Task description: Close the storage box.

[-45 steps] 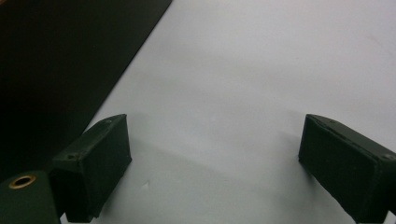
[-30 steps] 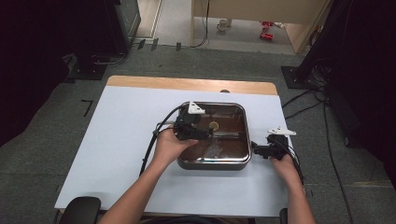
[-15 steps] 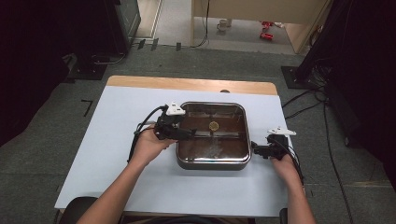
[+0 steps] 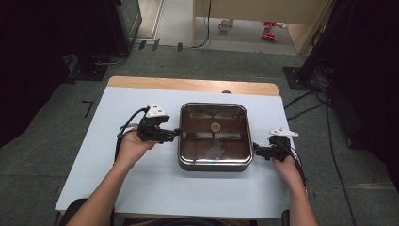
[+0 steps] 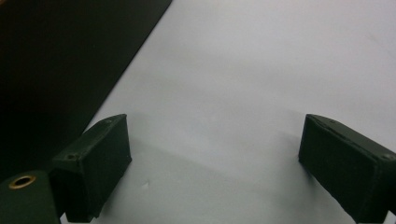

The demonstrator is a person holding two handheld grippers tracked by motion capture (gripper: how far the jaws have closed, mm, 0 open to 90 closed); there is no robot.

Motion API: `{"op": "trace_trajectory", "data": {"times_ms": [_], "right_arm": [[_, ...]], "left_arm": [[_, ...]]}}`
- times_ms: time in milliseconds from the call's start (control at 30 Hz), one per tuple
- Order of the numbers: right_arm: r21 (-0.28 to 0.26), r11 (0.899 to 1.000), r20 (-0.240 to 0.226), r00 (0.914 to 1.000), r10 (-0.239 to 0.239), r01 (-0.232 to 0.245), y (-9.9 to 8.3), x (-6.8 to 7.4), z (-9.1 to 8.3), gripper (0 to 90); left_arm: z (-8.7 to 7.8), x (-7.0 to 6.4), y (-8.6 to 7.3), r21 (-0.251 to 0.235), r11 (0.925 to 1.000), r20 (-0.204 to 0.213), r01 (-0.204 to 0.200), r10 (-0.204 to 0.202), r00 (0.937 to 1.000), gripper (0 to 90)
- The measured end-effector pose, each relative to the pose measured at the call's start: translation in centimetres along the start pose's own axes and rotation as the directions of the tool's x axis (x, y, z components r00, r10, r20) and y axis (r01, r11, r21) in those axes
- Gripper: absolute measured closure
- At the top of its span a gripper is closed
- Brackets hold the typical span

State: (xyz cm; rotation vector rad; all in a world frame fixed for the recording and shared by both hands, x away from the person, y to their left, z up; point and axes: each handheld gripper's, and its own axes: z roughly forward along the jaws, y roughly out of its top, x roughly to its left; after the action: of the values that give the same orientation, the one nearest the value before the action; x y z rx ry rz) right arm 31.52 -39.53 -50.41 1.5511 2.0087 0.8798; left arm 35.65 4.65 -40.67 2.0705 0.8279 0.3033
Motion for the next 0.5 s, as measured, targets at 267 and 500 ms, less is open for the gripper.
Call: {"op": "trace_trajectory", "data": {"times_ms": [267,500], "right_arm": [[0.0,1.0,0.0,1.0,0.0,0.0,0.0,0.0,0.0,8.6],[0.0,1.0,0.0,1.0,0.0,0.0,0.0,0.0,0.0,8.6]], "left_arm": [[-1.2,2.6,-2.1,-0.022,0.9997,-0.041,0.004,-0.005,0.9992,27.9],[-1.1,3.9,-4.2,-0.002,0.9994,-0.065,-0.033,0.033,0.9974,27.1]]}}
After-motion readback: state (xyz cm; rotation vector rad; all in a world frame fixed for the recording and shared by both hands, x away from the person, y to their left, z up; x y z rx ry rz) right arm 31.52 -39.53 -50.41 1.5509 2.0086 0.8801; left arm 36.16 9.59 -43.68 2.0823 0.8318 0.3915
